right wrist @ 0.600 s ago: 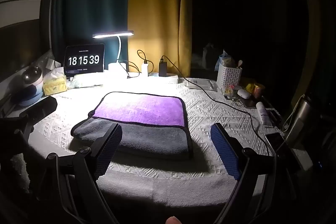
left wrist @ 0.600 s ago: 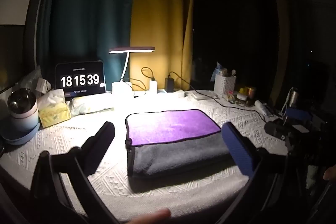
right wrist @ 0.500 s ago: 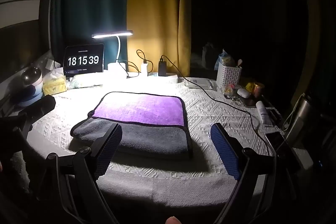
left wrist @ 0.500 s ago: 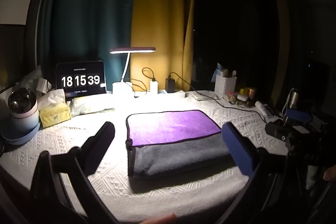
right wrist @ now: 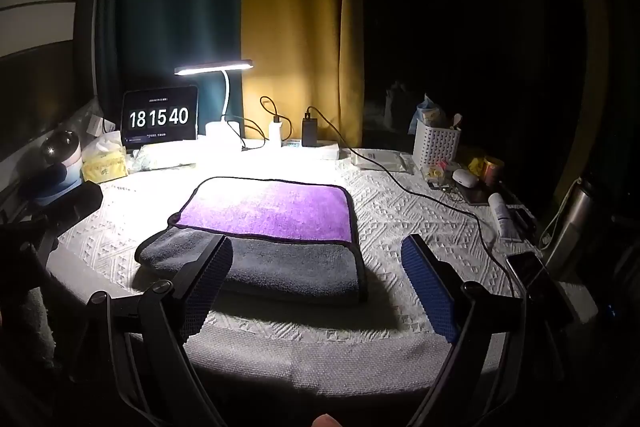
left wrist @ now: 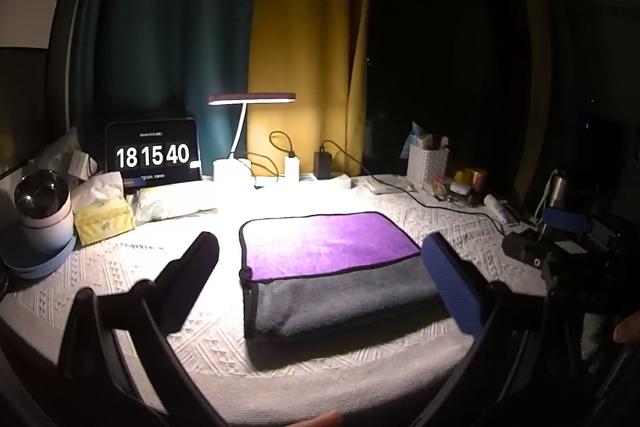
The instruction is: Fold towel
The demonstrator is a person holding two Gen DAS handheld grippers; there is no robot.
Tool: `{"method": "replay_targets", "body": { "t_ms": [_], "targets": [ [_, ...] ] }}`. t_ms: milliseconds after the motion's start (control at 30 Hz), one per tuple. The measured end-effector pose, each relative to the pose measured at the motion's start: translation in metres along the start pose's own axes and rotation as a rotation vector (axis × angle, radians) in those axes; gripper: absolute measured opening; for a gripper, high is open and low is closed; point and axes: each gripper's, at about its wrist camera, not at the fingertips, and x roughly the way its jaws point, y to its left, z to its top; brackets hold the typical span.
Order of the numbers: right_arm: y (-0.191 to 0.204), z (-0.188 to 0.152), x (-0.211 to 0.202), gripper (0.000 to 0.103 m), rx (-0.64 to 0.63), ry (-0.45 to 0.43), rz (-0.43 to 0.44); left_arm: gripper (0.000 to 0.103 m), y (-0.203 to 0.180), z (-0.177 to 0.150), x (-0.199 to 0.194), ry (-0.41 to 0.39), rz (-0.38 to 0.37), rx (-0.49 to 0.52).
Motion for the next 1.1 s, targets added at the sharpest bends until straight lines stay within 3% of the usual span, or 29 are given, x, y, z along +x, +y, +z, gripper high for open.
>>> {"method": "replay_targets", "body": {
  "t_ms": [1100],
  "targets": [
    [0.0020,0.0022,0.0008,0.089,0.001,0.006,-0.001,0.102,-0.0021,-0.0044,0.0016,0.010,-0.011,0.004]
  ]
}}
